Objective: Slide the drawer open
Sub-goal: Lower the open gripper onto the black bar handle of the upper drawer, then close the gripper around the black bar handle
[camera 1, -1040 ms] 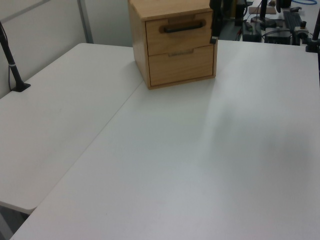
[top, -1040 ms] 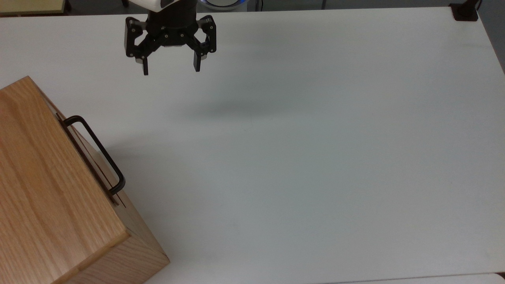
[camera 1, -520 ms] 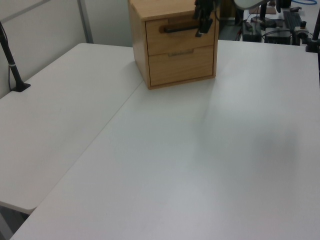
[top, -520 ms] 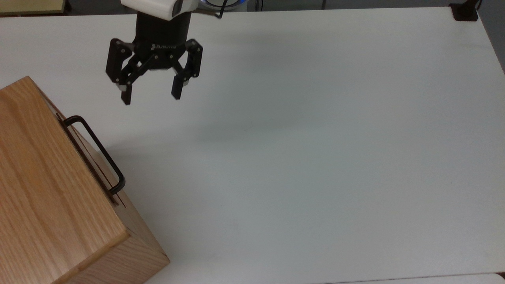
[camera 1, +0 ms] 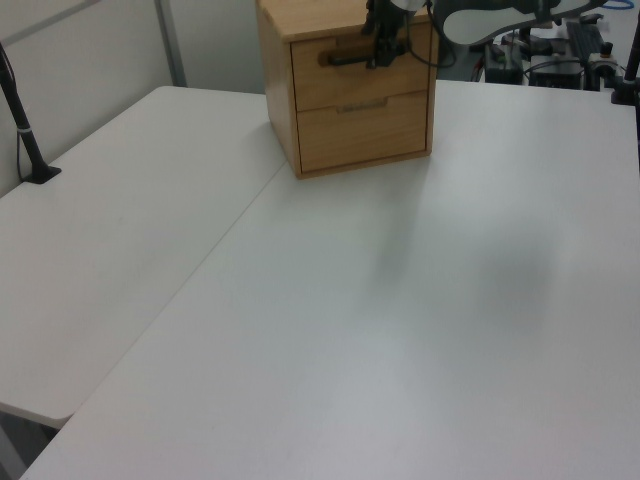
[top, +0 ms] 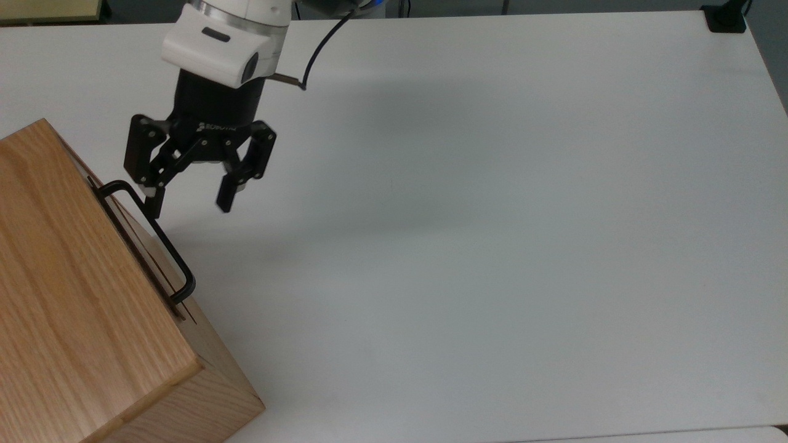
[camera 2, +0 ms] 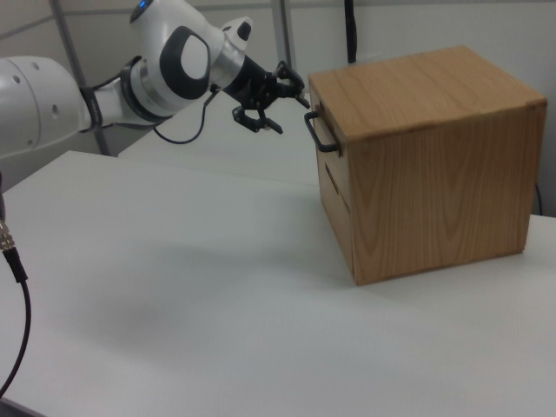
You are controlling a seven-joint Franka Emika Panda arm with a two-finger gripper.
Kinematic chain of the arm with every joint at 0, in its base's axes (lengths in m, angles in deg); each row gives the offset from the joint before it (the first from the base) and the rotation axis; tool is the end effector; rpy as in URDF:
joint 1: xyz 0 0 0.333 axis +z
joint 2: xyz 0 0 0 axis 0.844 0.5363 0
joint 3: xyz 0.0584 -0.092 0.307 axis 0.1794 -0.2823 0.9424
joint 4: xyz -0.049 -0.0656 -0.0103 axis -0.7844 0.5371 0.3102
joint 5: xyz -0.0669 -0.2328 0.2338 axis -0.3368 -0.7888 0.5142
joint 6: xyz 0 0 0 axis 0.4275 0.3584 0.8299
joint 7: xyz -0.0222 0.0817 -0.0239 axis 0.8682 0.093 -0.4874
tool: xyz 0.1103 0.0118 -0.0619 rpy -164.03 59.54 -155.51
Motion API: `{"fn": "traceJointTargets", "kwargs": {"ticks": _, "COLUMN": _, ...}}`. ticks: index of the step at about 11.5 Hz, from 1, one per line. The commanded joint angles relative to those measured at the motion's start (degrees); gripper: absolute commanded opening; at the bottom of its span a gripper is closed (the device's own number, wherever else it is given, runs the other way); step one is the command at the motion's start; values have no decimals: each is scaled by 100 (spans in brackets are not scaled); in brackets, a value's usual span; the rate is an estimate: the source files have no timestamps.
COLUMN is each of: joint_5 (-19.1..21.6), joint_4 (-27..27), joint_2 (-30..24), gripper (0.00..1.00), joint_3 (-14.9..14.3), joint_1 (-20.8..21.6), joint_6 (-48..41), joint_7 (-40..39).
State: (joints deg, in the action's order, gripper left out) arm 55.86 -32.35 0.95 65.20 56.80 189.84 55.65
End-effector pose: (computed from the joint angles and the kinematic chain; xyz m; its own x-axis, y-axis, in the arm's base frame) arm 0.6720 -0.0453 0.5689 0.7171 0.6534 0.2426 0.3937 -0.6670 0.6326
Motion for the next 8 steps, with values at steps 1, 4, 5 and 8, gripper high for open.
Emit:
{"fn": "traceJointTargets", "kwargs": {"ticks": 1, "joint_5": -354, "joint_4": 189, "joint_2": 279, "gripper": 70, "joint_3": -24, "joint_1": -151, "joint_6": 255, "joint_7": -85}}
{"fn": "traceJointTargets", "kwargs": {"ticks": 4, "joint_5": -443, "joint_4": 189, "joint_2": 402, "gripper": 68, "joint_3": -16, "joint_1": -239, "joint_6": 326, "joint_7": -85}}
{"fn": "traceJointTargets", "kwargs": {"ticks": 5, "joint_5": -452, "joint_4": 189, "joint_2": 437, "gripper": 59, "joint_3": -24, "joint_1": -240, "joint_6": 326, "joint_7": -93}}
{"fn": "traceJointTargets", "kwargs": {"ticks": 8, "joint_5": -531, "joint_4": 162, "joint_2": 411, "gripper": 30, "joint_3": -15, "joint_1": -231, "joint_6": 317, "joint_7": -76}}
